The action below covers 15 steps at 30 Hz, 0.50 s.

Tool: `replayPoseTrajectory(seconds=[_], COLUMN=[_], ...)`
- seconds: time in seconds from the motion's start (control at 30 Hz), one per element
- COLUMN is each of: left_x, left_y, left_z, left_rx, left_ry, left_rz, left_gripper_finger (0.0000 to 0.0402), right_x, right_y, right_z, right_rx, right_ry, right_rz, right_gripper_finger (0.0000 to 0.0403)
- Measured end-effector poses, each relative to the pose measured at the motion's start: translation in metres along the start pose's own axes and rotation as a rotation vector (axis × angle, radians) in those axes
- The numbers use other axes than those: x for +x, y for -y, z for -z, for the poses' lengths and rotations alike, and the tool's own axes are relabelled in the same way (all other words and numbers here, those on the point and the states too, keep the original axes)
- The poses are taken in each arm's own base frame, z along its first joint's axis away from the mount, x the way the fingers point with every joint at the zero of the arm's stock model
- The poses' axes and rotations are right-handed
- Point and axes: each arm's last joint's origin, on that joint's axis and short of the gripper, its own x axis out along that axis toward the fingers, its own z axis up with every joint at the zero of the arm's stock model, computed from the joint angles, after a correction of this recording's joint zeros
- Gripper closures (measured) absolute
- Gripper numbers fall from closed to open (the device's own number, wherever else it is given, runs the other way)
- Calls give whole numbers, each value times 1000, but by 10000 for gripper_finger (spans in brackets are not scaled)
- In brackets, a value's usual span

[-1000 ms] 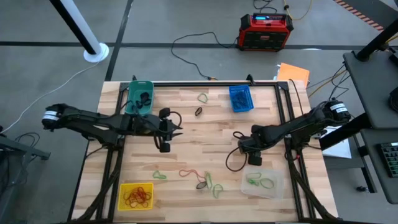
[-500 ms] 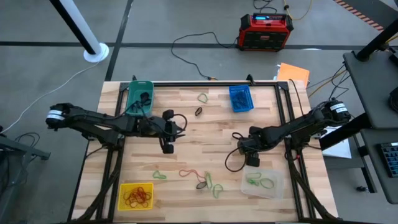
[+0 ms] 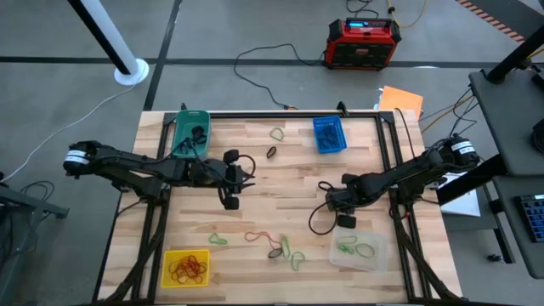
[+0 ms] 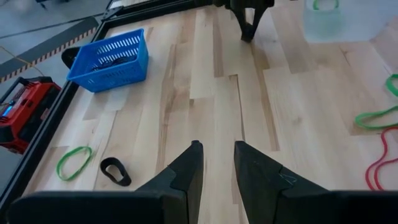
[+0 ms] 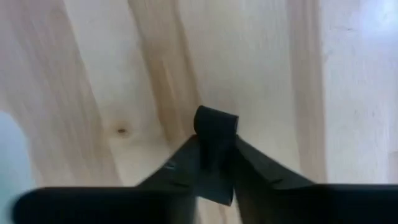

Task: Sort rubber bands into baskets
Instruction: Put the thick black rubber band into the light blue bin

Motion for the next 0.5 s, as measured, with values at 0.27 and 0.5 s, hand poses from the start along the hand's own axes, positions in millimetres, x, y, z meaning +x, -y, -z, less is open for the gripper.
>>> replayPoseTrajectory(seconds=[0.27, 0.5], left_x=[0, 6], left_y=[-1, 5], left_z=[-8, -24], left_rx=[-35, -47], left_ry=[85, 284], left_rz=[-10, 198], left_gripper_finger=[325, 307], right_x=[-9, -50], right_y=[-4, -22], right_z=[-17, -76], right_rx=[-15, -181], right_ry=[194, 995], right_rz=[-23, -95], right_gripper_finger=[393, 393])
